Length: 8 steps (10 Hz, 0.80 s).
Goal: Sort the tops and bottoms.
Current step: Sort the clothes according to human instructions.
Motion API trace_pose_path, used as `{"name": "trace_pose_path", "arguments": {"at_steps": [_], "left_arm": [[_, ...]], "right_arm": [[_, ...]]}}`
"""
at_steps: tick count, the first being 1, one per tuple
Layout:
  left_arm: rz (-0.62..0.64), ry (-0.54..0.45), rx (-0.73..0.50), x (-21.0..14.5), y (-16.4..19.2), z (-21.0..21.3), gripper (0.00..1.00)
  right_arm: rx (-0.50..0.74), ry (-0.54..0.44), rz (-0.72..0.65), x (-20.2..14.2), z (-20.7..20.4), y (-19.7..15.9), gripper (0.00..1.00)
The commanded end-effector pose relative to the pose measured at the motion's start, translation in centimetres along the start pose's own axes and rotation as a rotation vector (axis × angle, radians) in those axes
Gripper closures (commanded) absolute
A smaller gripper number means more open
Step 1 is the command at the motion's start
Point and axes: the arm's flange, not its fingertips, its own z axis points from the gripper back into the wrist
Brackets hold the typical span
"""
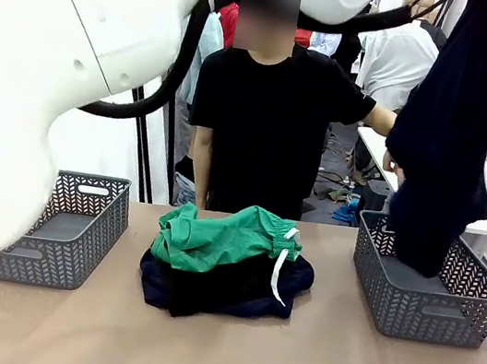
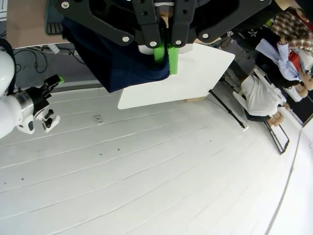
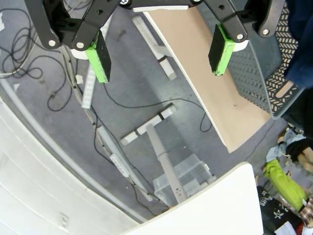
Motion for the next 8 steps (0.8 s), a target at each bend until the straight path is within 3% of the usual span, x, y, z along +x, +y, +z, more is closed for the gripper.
{"name": "trace_pose_path", "arguments": {"at_steps": [1, 4, 8], "left_arm": [[0.136, -0.019, 0.018, -5.7, 1.1, -8.0, 1.0], [0.229, 0.031, -0.031, -14.1, -3.4, -14.6, 1.0], [0.318, 0.219, -0.071, -19.9, -9.7, -15.6, 1.0]], "right_arm": [[-0.002, 0.005, -0.007, 0.0, 0.0, 0.2, 0.0], [-0.002, 0.005, -0.007, 0.0, 0.0, 0.2, 0.0], [-0.002, 0.005, -0.007, 0.0, 0.0, 0.2, 0.0]]}}
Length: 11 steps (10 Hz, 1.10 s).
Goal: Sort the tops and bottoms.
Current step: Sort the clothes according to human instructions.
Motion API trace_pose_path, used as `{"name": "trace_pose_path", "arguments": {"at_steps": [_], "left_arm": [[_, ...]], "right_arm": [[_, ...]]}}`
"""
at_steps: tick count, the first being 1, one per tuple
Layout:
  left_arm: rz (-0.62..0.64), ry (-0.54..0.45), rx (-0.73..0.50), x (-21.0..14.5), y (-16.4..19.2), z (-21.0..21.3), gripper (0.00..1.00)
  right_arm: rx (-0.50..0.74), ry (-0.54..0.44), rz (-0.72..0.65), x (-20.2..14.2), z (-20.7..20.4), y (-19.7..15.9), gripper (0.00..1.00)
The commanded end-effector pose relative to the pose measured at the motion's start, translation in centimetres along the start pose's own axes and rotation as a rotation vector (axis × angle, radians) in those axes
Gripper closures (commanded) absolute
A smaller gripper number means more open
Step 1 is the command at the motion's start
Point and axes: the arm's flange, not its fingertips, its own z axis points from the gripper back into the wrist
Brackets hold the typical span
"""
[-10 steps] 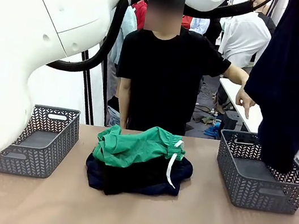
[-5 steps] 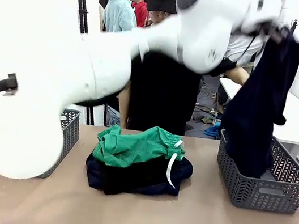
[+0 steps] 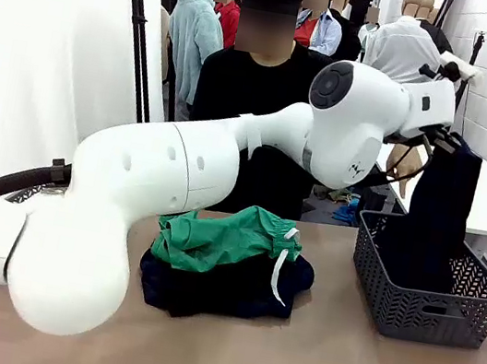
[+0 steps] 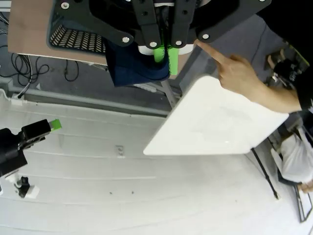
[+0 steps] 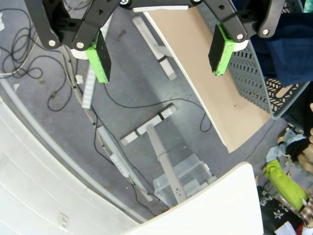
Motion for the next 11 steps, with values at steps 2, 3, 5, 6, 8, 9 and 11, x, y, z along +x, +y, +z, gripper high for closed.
{"name": "trace_pose_path", "arguments": {"at_steps": [2, 3, 5, 6, 8, 9, 11], "left_arm": [[-0.016, -0.04, 0.007, 0.6, 0.9, 0.6, 1.0], [-0.016, -0.04, 0.007, 0.6, 0.9, 0.6, 1.0], [-0.016, -0.04, 0.007, 0.6, 0.9, 0.6, 1.0], [-0.008, -0.028, 0.011, 0.5, 0.5, 0.5, 1.0], [0.109, 0.12, -0.026, -5.3, 1.1, -3.9, 1.0], [0.136, 0.165, -0.055, -7.0, 0.8, -4.9, 1.0], [0.179, 0.254, -0.139, -9.4, -0.7, -6.2, 1.0]], "right_arm": [[-0.002, 0.005, -0.007, 0.0, 0.1, 0.2, 0.0], [-0.002, 0.005, -0.007, 0.0, 0.1, 0.2, 0.0], [-0.002, 0.005, -0.007, 0.0, 0.1, 0.2, 0.0], [-0.002, 0.005, -0.007, 0.0, 0.1, 0.2, 0.0], [-0.002, 0.005, -0.007, 0.0, 0.1, 0.2, 0.0], [-0.002, 0.005, -0.007, 0.0, 0.1, 0.2, 0.0], [-0.002, 0.005, -0.007, 0.0, 0.1, 0.2, 0.0]]}}
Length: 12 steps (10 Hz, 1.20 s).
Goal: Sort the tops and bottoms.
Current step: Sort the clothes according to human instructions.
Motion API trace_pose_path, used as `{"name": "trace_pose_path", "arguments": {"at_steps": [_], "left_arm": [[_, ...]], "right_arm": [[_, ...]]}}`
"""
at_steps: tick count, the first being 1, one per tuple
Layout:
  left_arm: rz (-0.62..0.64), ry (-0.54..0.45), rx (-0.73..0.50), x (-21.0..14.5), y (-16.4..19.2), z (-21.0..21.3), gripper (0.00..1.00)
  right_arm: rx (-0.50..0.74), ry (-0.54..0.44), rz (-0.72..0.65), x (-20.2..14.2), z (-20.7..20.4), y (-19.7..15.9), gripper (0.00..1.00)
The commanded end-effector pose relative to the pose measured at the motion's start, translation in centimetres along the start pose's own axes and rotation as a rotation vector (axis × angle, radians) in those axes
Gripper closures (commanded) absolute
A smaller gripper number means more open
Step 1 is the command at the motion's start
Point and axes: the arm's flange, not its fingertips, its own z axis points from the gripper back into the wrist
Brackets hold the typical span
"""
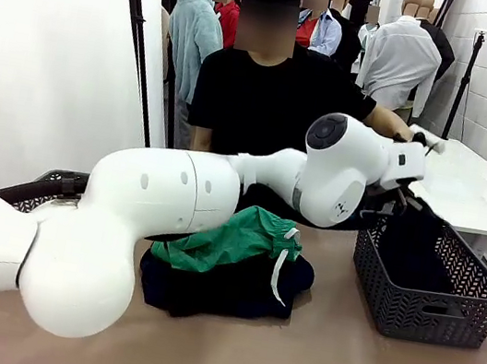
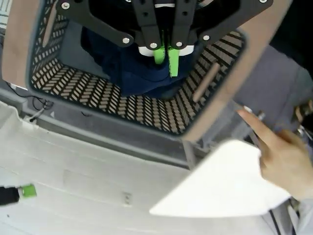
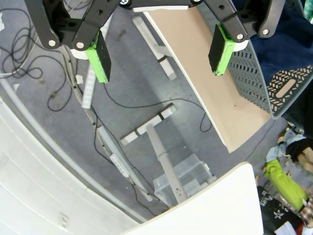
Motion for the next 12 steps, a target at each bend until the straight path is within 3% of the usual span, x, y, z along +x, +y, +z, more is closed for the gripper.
{"name": "trace_pose_path", "arguments": {"at_steps": [1, 6, 7, 12], "left_arm": [[0.029, 0.091, -0.088, 0.7, -0.8, -1.3, 1.0], [-0.032, 0.287, -0.132, 1.0, -1.0, -0.3, 0.02], [-0.02, 0.297, -0.153, 0.9, -1.0, 0.0, 0.0], [-0.062, 0.531, -0.287, 2.3, -1.1, 4.7, 0.0]], "right_arm": [[-0.002, 0.005, -0.007, 0.0, 0.1, 0.2, 0.0], [-0.002, 0.005, -0.007, 0.0, 0.1, 0.2, 0.0], [-0.002, 0.005, -0.007, 0.0, 0.1, 0.2, 0.0], [-0.002, 0.005, -0.007, 0.0, 0.1, 0.2, 0.0]]}}
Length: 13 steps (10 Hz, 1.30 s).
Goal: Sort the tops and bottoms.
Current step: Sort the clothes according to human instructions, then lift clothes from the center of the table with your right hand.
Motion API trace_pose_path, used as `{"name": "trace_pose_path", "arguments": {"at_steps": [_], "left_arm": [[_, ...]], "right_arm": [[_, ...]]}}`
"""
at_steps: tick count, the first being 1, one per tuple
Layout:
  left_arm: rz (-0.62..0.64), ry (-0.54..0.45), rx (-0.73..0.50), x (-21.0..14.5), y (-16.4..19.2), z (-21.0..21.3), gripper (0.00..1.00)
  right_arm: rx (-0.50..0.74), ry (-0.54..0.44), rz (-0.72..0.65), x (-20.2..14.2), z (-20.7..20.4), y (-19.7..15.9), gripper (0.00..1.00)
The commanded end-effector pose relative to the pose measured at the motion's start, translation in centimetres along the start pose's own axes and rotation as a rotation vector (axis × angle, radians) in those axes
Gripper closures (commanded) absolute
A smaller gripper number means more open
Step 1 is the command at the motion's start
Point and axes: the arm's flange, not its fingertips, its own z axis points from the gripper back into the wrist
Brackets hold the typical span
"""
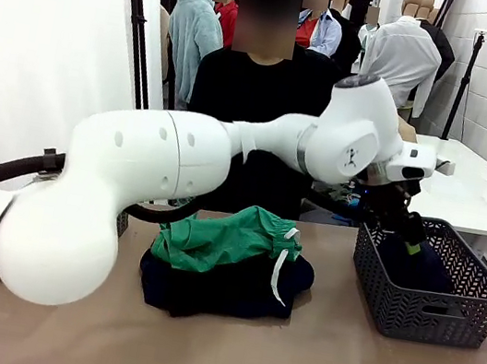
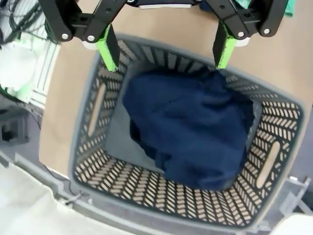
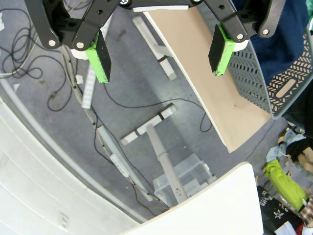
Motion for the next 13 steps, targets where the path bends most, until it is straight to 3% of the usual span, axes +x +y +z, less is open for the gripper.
{"name": "trace_pose_path", "arguments": {"at_steps": [1, 4, 5, 6, 11, 12, 13], "left_arm": [[-0.048, 0.103, -0.012, 0.3, 0.5, 3.2, 0.0], [-0.116, 0.163, 0.073, -2.0, -0.3, 7.8, 0.0], [-0.115, 0.114, 0.103, -2.9, -0.5, 9.0, 0.0], [-0.07, 0.142, 0.037, 0.0, 0.1, 6.9, 0.0], [-0.081, 0.152, 0.044, -0.2, 0.2, 6.6, 0.0], [-0.152, 0.196, 0.084, -1.0, 1.0, 7.4, 0.0], [-0.097, 0.142, 0.167, -2.6, 2.8, 10.5, 0.0]], "right_arm": [[-0.002, 0.005, -0.007, 0.0, 0.1, 0.2, 0.0], [-0.002, 0.005, -0.007, 0.0, 0.1, 0.2, 0.0], [-0.002, 0.005, -0.007, 0.0, 0.1, 0.2, 0.0], [-0.002, 0.005, -0.007, 0.0, 0.1, 0.2, 0.0], [-0.002, 0.005, -0.007, 0.0, 0.1, 0.2, 0.0], [-0.002, 0.005, -0.007, 0.0, 0.1, 0.2, 0.0], [-0.002, 0.005, -0.007, 0.0, 0.1, 0.2, 0.0]]}}
